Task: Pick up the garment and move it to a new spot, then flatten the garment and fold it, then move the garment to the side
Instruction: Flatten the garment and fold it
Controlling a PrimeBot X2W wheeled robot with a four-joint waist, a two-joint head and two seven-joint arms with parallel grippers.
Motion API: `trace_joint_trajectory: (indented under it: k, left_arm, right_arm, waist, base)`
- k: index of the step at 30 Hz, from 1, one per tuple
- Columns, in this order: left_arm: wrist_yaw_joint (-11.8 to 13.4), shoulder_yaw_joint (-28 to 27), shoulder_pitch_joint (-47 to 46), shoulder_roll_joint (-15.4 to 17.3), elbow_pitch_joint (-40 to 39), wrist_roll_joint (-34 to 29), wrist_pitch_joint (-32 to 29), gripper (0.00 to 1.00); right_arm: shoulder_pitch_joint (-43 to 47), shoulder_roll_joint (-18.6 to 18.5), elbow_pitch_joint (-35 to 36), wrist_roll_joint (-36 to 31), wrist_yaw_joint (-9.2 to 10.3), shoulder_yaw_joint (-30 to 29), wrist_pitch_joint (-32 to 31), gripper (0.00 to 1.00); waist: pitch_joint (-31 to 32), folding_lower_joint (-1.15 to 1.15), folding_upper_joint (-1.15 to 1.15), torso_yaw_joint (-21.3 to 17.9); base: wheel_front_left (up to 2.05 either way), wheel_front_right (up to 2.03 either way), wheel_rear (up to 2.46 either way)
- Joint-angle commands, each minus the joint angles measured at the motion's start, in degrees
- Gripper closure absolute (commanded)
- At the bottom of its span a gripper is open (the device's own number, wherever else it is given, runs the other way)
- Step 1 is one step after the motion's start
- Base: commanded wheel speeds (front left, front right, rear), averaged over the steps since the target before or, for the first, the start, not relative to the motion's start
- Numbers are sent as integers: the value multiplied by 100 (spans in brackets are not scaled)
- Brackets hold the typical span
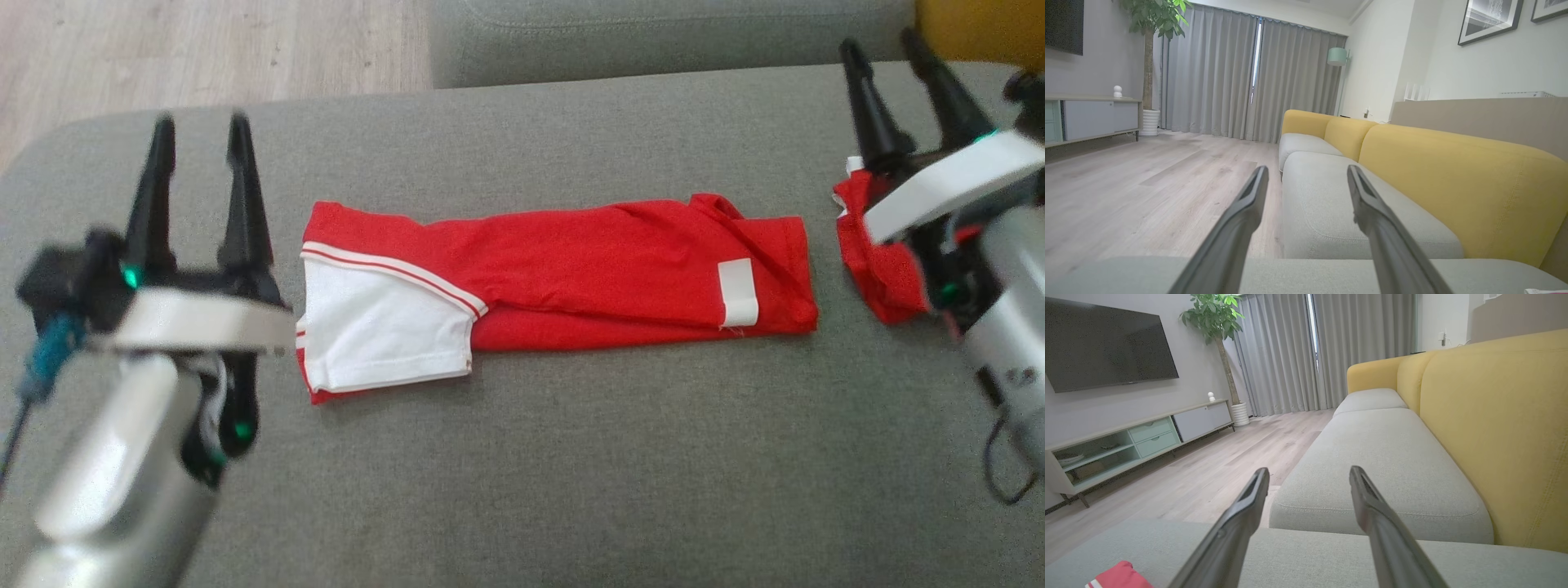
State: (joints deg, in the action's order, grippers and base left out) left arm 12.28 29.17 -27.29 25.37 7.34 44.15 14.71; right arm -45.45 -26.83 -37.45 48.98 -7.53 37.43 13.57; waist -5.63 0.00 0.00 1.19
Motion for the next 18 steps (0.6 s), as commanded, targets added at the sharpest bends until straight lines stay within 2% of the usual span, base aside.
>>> trace_joint_trajectory:
  k: [1, 5, 9, 13, 18]
  left_arm:
    - [-30, -361, -86, 112, -168, -71, 28, 0]
    - [-377, -1095, 667, -500, -225, -530, 28, 0]
    - [-714, -1509, 1211, -989, -82, -1089, 28, 0]
    - [-1013, -1857, 1645, -1457, 145, -1565, 29, 0]
    - [-1361, -2252, 1876, -1866, 270, -1958, 29, 0]
  right_arm:
    - [137, 34, 131, -87, 4, -59, 68, 0]
    - [716, 571, 291, -816, 4, -821, 136, 0]
    - [1543, 1223, 585, -1679, 4, -1644, 140, 0]
    - [2240, 1803, 754, -2252, 4, -2274, 141, 0]
    - [2575, 2096, 900, -2725, 4, -2617, 141, 0]
  waist:
    - [15, 0, 0, -4]
    - [82, 0, 0, -15]
    - [139, 0, 0, -20]
    - [196, 0, 0, -32]
    - [171, 0, 0, -25]
  base:
    - [0, 0, 0]
    - [0, 0, 0]
    - [0, 0, 0]
    - [0, 0, 0]
    - [0, 0, 0]
